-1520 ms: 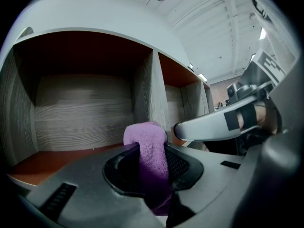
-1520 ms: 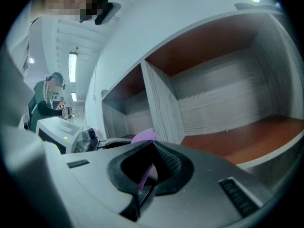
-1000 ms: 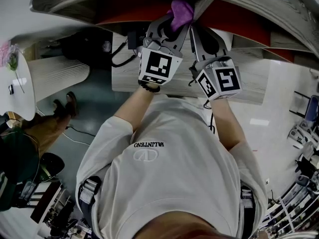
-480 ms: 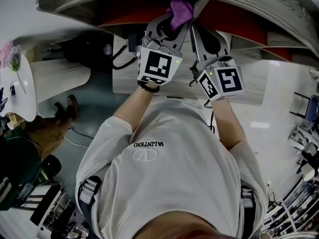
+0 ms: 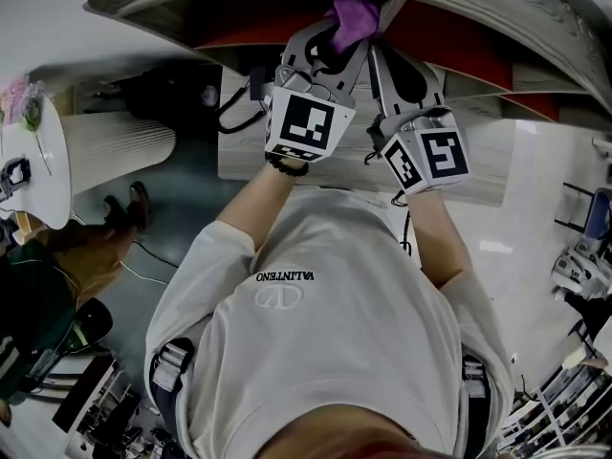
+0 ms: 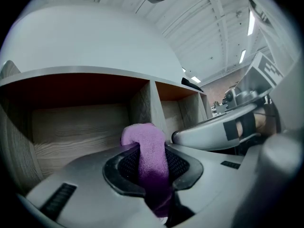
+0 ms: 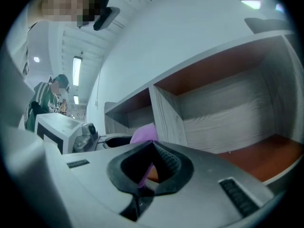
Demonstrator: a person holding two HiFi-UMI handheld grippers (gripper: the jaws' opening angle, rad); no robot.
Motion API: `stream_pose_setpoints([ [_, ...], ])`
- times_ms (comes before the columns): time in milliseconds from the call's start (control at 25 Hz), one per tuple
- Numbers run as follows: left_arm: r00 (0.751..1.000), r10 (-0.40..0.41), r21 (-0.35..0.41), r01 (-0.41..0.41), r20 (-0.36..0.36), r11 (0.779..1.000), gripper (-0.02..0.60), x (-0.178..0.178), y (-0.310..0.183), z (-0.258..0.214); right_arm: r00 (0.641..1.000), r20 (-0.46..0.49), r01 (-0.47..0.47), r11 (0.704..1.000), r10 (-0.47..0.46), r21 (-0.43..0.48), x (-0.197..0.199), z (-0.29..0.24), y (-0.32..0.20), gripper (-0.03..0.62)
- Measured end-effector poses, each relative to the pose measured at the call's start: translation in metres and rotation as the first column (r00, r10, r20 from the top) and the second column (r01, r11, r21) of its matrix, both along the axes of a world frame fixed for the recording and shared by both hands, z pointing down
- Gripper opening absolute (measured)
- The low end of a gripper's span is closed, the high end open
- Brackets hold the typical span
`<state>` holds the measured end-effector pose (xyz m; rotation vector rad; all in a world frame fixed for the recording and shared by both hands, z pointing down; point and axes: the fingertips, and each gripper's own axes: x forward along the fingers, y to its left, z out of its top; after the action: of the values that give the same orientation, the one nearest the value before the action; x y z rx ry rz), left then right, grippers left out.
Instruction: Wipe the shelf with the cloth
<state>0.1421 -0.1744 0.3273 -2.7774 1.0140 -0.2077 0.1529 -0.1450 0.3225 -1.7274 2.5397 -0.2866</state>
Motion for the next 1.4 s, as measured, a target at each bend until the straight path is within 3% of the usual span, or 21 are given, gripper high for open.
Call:
stream_pose_setpoints([
  [1400, 0.999, 0.013, 0.067, -0.010, -0.052, 0.998, 0.089, -0.004, 0.004, -0.057, 1.000, -0.016, -0.021, 0.997, 0.022, 0.073, -0.002, -0.045, 0.001, -0.002],
])
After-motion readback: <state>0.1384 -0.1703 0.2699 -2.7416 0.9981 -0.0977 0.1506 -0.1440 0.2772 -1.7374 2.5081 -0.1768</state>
